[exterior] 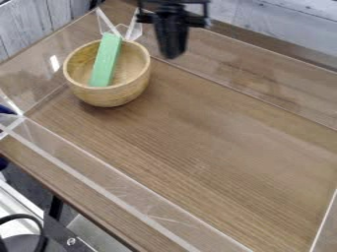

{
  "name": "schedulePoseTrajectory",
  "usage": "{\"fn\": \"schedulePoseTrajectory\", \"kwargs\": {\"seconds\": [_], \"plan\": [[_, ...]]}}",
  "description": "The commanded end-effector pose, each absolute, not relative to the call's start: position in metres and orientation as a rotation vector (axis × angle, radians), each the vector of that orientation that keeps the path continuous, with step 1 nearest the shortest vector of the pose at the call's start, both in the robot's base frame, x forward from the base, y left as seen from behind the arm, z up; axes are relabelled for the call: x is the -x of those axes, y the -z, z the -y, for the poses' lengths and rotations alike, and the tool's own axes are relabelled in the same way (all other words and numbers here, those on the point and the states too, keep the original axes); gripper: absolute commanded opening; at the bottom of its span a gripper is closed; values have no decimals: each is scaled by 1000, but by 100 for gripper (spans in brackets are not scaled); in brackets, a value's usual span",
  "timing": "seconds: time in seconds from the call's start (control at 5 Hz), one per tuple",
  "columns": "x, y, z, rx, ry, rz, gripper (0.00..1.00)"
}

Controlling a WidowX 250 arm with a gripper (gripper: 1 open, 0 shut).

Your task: Put the green block in the brown bowl

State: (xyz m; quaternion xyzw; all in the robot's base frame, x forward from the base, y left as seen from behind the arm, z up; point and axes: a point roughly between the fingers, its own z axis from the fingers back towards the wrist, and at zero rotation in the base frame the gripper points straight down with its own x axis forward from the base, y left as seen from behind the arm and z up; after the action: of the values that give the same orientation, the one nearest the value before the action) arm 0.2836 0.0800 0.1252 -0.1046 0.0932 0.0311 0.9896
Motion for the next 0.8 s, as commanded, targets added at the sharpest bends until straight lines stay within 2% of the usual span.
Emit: {"fn": "schedulePoseTrajectory", "kwargs": {"seconds": [0.0,0.4,0.6], "plan": [[-284,-143,-126,188,-153,-88,0],[-290,-136,-52,221,-15,-69,0],[-289,-128,-35,231,72,-67,0]]}}
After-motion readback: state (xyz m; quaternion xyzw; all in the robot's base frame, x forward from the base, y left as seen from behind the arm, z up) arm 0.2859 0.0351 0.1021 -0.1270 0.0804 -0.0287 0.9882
